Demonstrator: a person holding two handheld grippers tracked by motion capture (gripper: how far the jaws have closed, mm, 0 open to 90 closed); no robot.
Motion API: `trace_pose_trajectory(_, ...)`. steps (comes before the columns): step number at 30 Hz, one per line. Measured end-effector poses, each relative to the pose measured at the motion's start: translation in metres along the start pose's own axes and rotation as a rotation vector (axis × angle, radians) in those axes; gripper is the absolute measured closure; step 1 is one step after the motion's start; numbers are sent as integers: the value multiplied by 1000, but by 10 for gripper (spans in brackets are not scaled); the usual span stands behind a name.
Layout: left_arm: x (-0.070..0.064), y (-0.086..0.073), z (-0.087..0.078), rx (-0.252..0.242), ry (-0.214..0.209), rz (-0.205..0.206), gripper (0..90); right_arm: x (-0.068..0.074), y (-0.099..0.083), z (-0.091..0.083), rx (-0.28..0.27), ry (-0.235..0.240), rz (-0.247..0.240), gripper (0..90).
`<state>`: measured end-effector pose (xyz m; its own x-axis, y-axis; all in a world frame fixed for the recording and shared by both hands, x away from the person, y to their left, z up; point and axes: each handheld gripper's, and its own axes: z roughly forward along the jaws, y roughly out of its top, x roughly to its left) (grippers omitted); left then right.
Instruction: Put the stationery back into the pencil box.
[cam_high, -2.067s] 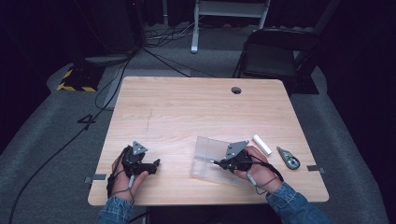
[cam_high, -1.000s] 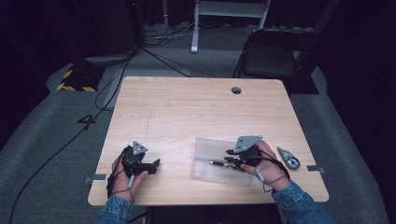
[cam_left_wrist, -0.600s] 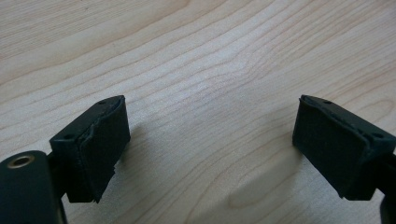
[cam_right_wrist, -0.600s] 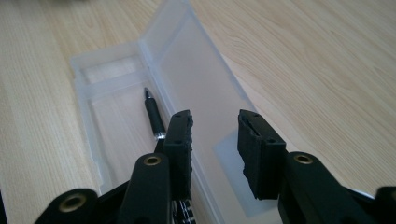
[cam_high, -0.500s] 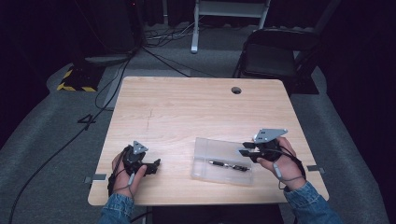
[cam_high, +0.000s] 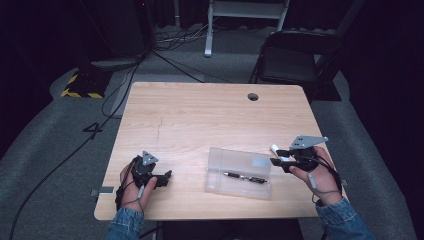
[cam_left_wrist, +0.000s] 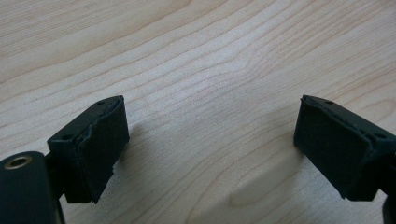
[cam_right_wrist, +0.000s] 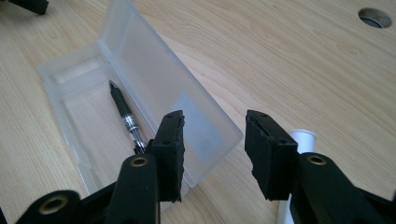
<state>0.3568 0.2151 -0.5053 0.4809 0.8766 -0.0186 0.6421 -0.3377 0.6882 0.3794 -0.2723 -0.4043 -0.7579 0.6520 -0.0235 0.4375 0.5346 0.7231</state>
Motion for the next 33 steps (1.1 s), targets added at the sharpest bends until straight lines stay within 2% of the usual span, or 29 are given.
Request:
trace_pose_trajectory(7,0,0,0,0,0,0,106,-14,-11,-6,23,-49,64,505)
trace_pose_trajectory(8,0,0,0,0,0,0,106,-18,-15,-8,32,-64,88,477)
trace_pose_trajectory(9,0,0,0,0,0,0,106,-18,-15,-8,32,-64,88,477)
trace_pose_trajectory(14,0,0,0,0,0,0,106,-31,-27,-9,80,-114,147,409)
trace_pose_trajectory(20,0,0,0,0,0,0,106,-39,-34,-7,100,-131,185,376)
trace_pose_trajectory(22,0,0,0,0,0,0,106,-44,-39,-5,122,-159,202,345)
trace_pose_trajectory(26,0,0,0,0,0,1,106,-51,-46,-1,164,-174,251,302)
trace_pose_trajectory(33,0,0,0,0,0,1,106,-60,-57,6,230,-211,276,289)
